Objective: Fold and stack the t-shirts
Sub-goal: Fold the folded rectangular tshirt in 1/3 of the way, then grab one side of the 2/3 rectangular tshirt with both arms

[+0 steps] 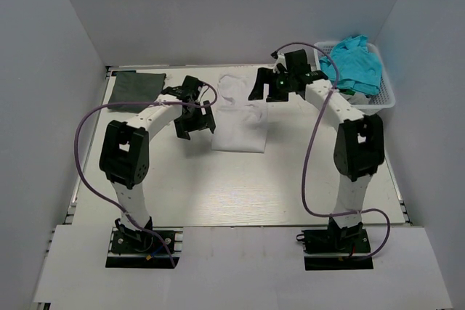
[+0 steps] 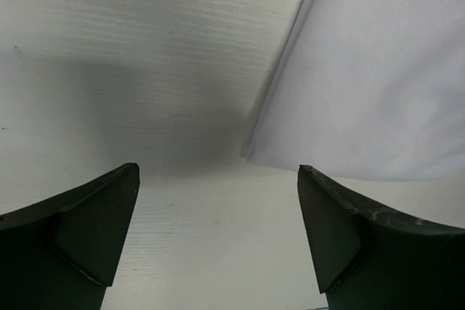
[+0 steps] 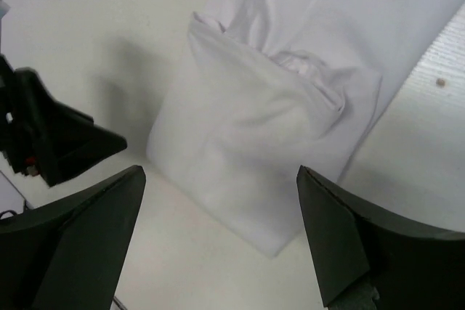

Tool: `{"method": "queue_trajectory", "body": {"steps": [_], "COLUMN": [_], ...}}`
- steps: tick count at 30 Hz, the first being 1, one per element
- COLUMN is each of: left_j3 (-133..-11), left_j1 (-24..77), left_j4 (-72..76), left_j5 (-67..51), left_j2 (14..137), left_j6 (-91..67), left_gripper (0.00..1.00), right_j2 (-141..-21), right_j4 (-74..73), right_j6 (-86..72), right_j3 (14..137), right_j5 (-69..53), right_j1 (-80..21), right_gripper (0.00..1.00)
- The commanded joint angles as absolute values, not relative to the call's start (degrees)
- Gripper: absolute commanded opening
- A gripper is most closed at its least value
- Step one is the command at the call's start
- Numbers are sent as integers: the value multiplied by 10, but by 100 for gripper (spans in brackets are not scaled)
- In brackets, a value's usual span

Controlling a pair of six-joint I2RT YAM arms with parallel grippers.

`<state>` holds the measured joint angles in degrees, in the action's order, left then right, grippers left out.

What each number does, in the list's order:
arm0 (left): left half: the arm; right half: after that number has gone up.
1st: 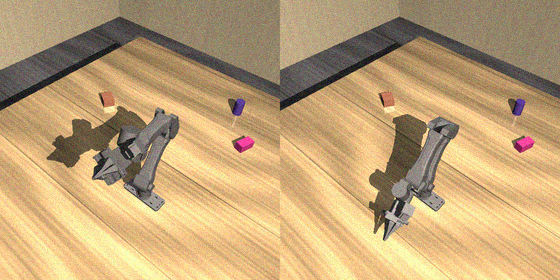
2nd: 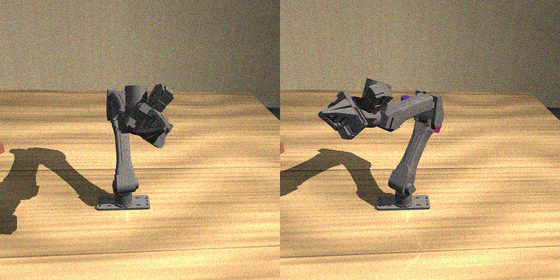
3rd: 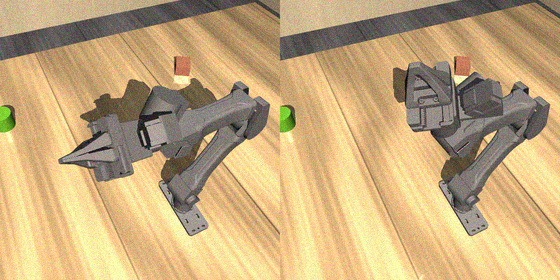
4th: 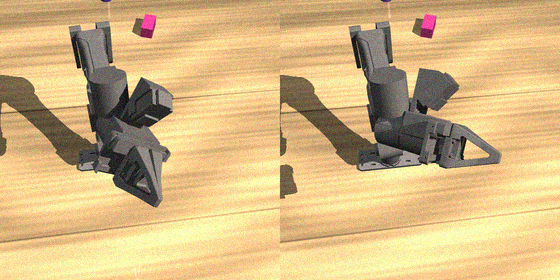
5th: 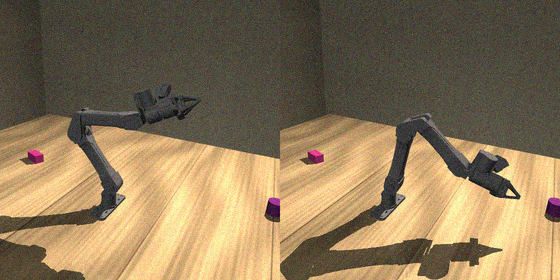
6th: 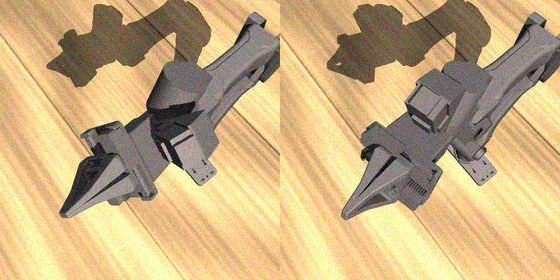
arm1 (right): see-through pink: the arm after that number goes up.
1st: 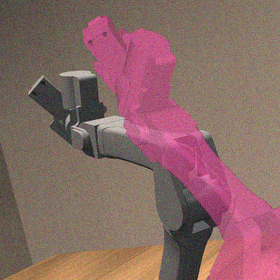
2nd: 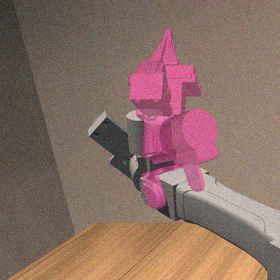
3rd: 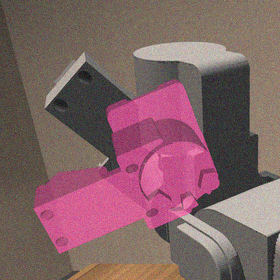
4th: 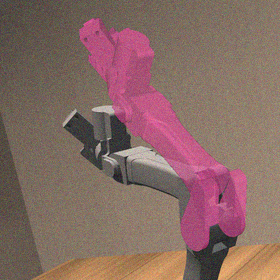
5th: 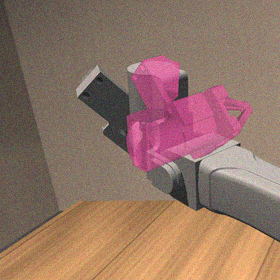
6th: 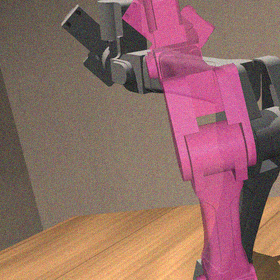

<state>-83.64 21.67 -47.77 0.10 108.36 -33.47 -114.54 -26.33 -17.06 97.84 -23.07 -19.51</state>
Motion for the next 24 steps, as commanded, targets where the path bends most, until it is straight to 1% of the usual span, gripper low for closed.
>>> {"method": "queue_trajectory", "body": {"steps": [1,5,6,9,10,12,13,14,16,19,20,21,23,24], "left_j3": [-836,-797,-790,-773,-766,-758,-752,-751,-751,-745,-745,-745,-738,-733], "left_j1": [220,220,220,225,225,225,225,230,230,236,236,236,243,243], "left_j4": [-464,-426,-418,-396,-389,-383,-376,-376,-370,-357,-357,-351,-345,-339], "left_j5": [-25,-60,-66,-90,-91,-85,-85,-80,-87,-95,-95,-95,-100,-100], "left_j2": [1084,1084,1089,1089,1089,1094,1101,1101,1121,1134,1134,1134,1139,1139], "left_j6": [-328,-328,-328,-328,-328,-328,-328,-328,-328,-328,-333,-333,-333,-333], "left_gripper": [99,99,98,90,84,82,78,76,69,64,59,58,51,49], "right_j2": [-1080,-1045,-1038,-1015,-1004,-999,-999,-1001,-1019,-1036,-1043,-1048,-1059,-1063], "right_j4": [-245,-223,-223,-207,-205,-181,-163,-159,-154,-146,-146,-142,-131,-128], "right_j6": [-175,-175,-177,-171,-172,-184,-190,-195,-203,-209,-209,-210,-213,-215], "right_j3": [893,811,786,717,692,652,631,619,614,613,615,616,613,612], "right_j5": [-233,-287,-293,-311,-312,-311,-305,-304,-298,-298,-300,-300,-299,-295], "right_j1": [-198,-201,-204,-212,-213,-211,-212,-214,-213,-214,-214,-213,-214,-214], "right_gripper": [91,91,91,91,91,91,91,91,91,91,87,81,78,74]}}
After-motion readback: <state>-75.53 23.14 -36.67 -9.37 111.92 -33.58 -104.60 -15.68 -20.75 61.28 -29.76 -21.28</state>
